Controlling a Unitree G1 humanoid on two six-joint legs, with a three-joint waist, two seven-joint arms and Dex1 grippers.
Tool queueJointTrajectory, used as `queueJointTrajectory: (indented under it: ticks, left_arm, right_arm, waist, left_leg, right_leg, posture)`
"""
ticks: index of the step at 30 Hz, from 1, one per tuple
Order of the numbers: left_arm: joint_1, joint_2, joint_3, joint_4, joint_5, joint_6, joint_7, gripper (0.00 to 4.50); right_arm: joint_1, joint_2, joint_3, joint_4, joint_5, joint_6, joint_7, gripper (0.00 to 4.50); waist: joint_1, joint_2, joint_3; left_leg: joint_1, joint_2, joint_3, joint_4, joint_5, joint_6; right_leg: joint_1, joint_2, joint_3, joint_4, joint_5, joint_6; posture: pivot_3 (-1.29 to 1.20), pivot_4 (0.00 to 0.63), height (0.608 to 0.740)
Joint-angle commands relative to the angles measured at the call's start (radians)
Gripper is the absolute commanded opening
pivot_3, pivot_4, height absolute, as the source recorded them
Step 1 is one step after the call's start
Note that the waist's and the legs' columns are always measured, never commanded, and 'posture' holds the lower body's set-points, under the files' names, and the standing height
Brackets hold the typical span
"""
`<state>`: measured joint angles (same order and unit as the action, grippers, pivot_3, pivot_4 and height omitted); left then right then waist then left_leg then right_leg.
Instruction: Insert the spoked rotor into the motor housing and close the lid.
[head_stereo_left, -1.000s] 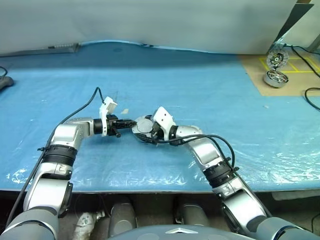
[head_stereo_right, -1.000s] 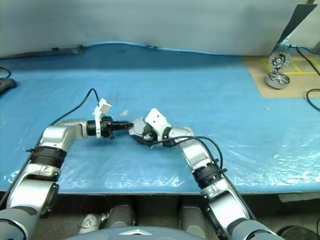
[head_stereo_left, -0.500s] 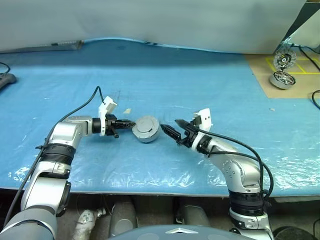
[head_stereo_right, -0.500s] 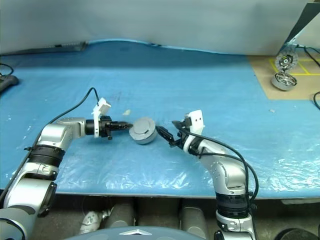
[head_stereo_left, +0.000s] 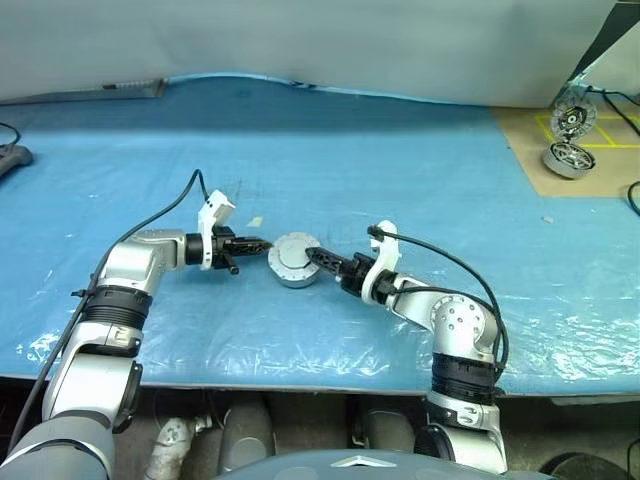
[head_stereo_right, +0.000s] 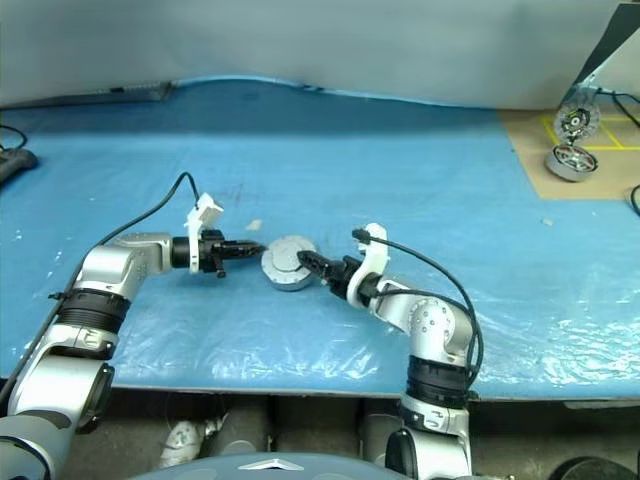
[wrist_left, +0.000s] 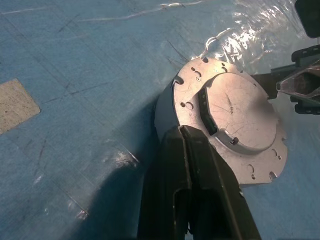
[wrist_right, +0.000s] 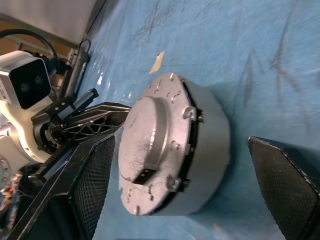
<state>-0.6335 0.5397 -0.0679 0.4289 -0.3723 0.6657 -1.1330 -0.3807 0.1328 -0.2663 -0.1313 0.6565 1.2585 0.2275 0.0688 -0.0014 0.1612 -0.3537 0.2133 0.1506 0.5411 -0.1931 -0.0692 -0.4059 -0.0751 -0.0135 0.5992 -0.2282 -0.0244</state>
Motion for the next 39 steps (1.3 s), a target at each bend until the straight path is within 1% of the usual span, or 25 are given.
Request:
queueJointTrajectory:
  ticks: [1, 3, 7, 12, 18, 21, 23, 26, 29, 30, 32, 34, 37, 39]
  left_arm:
    - [0.002, -0.001, 0.01, -0.022, -0.002, 0.004, 0.007, 0.0]
    - [0.005, -0.003, 0.01, -0.027, -0.003, 0.003, 0.01, 0.0]
    - [0.007, -0.002, 0.011, -0.027, -0.003, -0.001, 0.013, 0.0]
    - [0.009, -0.002, 0.012, -0.028, -0.001, 0.0, 0.012, 0.0]
    - [0.001, -0.006, 0.015, -0.016, -0.001, -0.003, 0.011, 0.0]
    - [-0.008, -0.011, 0.052, -0.017, -0.025, 0.031, 0.041, 0.0]
    - [-0.02, -0.022, 0.126, -0.013, -0.072, 0.093, 0.1, 0.0]
    - [-0.008, -0.056, 0.289, -0.064, -0.203, 0.254, 0.215, 0.0]
    - [0.031, -0.105, 0.437, -0.139, -0.333, 0.426, 0.342, 0.0]
    - [0.059, -0.126, 0.48, -0.174, -0.369, 0.476, 0.384, 0.37]
    - [0.127, -0.198, 0.579, -0.244, -0.452, 0.572, 0.489, 0.9]
    - [0.165, -0.298, 0.693, -0.286, -0.541, 0.641, 0.619, 1.59]
    - [0.192, -0.469, 0.843, -0.331, -0.714, 0.682, 0.824, 2.57]
    - [0.208, -0.546, 0.884, -0.357, -0.809, 0.671, 0.925, 3.22]
  right_arm:
    - [-0.033, 0.066, -0.047, 0.028, 0.079, 0.039, -0.032, 4.31]
    - [-0.04, 0.081, -0.072, 0.048, 0.118, 0.057, -0.05, 3.92]
    - [-0.043, 0.098, -0.14, 0.076, 0.214, 0.091, -0.086, 2.56]
    - [-0.035, 0.093, -0.188, 0.082, 0.325, 0.125, -0.141, 1.14]
    - [-0.011, 0.065, -0.149, 0.07, 0.356, 0.137, -0.173, 1.11]
    - [0.002, 0.063, -0.14, 0.062, 0.358, 0.127, -0.183, 1.11]
    - [0.0, 0.079, -0.176, 0.066, 0.374, 0.094, -0.214, 1.11]
    - [-0.035, 0.123, -0.277, 0.097, 0.478, 0.001, -0.313, 1.11]
    - [-0.053, 0.128, -0.289, 0.106, 0.588, -0.075, -0.394, 1.11]
    - [-0.06, 0.128, -0.285, 0.105, 0.619, -0.098, -0.42, 1.11]
    - [-0.079, 0.125, -0.274, 0.109, 0.665, -0.139, -0.454, 1.11]
    - [-0.099, 0.117, -0.256, 0.12, 0.694, -0.174, -0.477, 1.11]
    - [-0.143, 0.105, -0.227, 0.148, 0.731, -0.237, -0.507, 1.11]
    - [-0.171, 0.098, -0.205, 0.166, 0.744, -0.273, -0.515, 1.11]
  waist:
    - [0.0, 0.0, 0.0]
    - [0.001, 0.0, 0.0]
    - [0.001, 0.0, 0.0]
    - [0.004, 0.0, 0.0]
    - [0.004, 0.0, 0.0]
    - [0.004, 0.0, 0.0]
    - [0.004, 0.0, 0.0]
    - [0.004, 0.0, 0.0]
    - [0.003, 0.0, 0.001]
    - [0.003, 0.0, 0.001]
    - [-0.001, 0.001, 0.001]
    - [-0.001, 0.001, 0.001]
    - [0.001, -0.002, 0.003]
    - [0.002, -0.004, 0.004]
  left_leg:
    - [0.0, 0.0, 0.0, 0.0, 0.0, 0.0]
    - [-0.001, 0.0, 0.0, 0.0, 0.0, 0.0]
    - [-0.001, 0.0, -0.001, 0.0, 0.0, 0.0]
    - [-0.001, 0.0, -0.001, 0.0, 0.0, 0.0]
    - [-0.003, 0.0, -0.002, 0.001, 0.0, 0.0]
    - [-0.004, 0.0, -0.002, 0.001, 0.0, 0.0]
    - [-0.005, 0.001, -0.002, 0.001, 0.0, 0.0]
    - [-0.006, 0.001, -0.003, 0.003, 0.0, 0.0]
    - [-0.007, 0.0, -0.003, 0.004, 0.0, 0.0]
    - [-0.007, 0.0, -0.003, 0.004, 0.0, 0.0]
    - [-0.008, 0.0, -0.003, 0.004, 0.0, 0.0]
    - [-0.011, 0.001, -0.003, 0.004, 0.0, 0.0]
    - [-0.018, 0.001, -0.004, 0.006, 0.0, 0.0]
    - [-0.023, 0.002, -0.006, 0.011, 0.0, 0.0]
  right_leg:
    - [0.0, 0.0, 0.0, 0.0, 0.0, 0.0]
    - [0.0, 0.0, 0.0, 0.0, 0.0, 0.0]
    - [0.0, 0.0, -0.001, 0.0, 0.0, 0.0]
    - [0.0, 0.0, -0.001, 0.0, 0.0, 0.0]
    - [-0.001, 0.0, -0.003, 0.0, 0.0, 0.001]
    - [-0.002, 0.0, -0.003, 0.0, 0.0, 0.001]
    - [-0.002, 0.0, -0.004, 0.0, 0.0, 0.001]
    - [-0.002, 0.0, -0.005, 0.001, 0.0, 0.001]
    - [-0.003, -0.001, -0.005, 0.002, 0.0, 0.001]
    - [-0.003, -0.001, -0.005, 0.002, 0.0, 0.001]
    - [-0.004, -0.001, -0.005, 0.002, 0.0, 0.001]
    - [-0.006, 0.0, -0.005, 0.002, 0.0, 0.001]
    - [-0.011, 0.0, -0.006, 0.004, 0.0, 0.001]
    - [-0.014, 0.0, -0.007, 0.006, 0.001, 0.001]
  posture:
    - [0.0, 0.15, 0.74]
    - [0.0, 0.15, 0.74]
    - [0.0, 0.15, 0.74]
    - [0.0, 0.15, 0.74]
    - [0.0, 0.15, 0.74]
    - [0.0, 0.15, 0.74]
    - [0.0, 0.15, 0.74]
    - [0.0, 0.15, 0.74]
    - [0.0, 0.15, 0.74]
    - [0.0, 0.15, 0.74]
    - [0.0, 0.15, 0.74]
    - [0.0, 0.15, 0.74]
    - [0.0, 0.15, 0.74]
    - [0.0, 0.15, 0.74]
